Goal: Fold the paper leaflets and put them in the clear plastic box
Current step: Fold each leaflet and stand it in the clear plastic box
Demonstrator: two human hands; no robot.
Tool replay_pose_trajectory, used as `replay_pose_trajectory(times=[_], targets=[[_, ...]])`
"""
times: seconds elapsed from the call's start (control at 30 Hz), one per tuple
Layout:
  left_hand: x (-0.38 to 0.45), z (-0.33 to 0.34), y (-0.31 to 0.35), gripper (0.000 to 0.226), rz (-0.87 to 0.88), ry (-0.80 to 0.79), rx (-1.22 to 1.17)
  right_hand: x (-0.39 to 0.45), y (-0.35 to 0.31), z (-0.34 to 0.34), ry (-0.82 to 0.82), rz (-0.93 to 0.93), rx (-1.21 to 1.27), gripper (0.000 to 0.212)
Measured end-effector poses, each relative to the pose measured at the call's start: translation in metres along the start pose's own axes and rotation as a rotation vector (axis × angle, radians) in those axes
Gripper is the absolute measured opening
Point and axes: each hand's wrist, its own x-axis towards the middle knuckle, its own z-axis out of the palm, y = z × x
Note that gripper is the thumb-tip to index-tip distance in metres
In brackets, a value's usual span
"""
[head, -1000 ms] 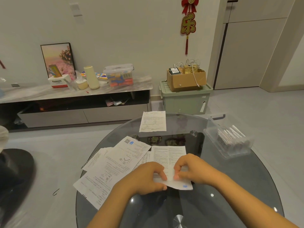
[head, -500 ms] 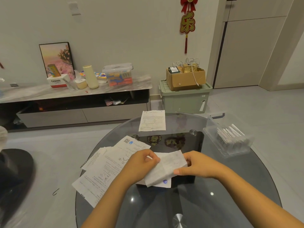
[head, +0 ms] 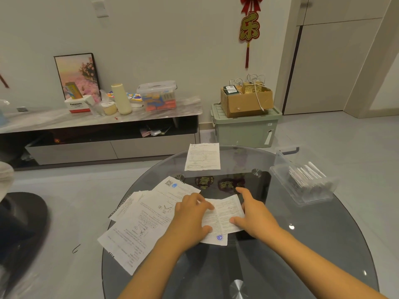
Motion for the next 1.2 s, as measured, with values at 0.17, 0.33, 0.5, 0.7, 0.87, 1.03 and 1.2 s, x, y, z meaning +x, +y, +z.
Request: replay_pose_trajectory(times=[0.17, 0.33, 0.5, 0.7, 0.87, 1.03, 1.2], targets=[[-0.003, 0.010, 0.006, 0.033, 0.131, -0.043, 0.002, -0.006, 0.001, -0.009, -0.024, 0.009, -0.030, 0.046], [-0.010, 0.017, 0.011, 0.063, 0.187, -0.104, 0.090, -0.016, -0.006, -0.026, -0.273, 0.180, 0.299, 0.018], [-0.014, 0.019, 0.014, 0.066, 0.207, -0.098, 0.134, -0.025, -0.014, -0.049, -0.427, 0.183, 0.540, 0.021], [-0.011, 0.014, 0.017, 0.020, 0.141, 0.027, -0.073, -0.024, -0.016, -0.053, -0.240, 0.011, 0.492, 0.023], [-0.003, 0.014, 0.012, 0.030, -0.019, 0.091, -0.286, -0.018, -0.009, -0.041, -0.002, -0.117, 0.388, 0.027], [0.006, 0.015, 0.007, 0.053, -0.121, 0.074, -0.336, -0.014, -0.005, -0.023, -0.030, -0.181, 0.268, 0.033], [0.007, 0.016, 0.007, 0.065, -0.097, 0.058, -0.211, -0.010, -0.005, -0.009, -0.067, -0.228, 0.193, 0.051]])
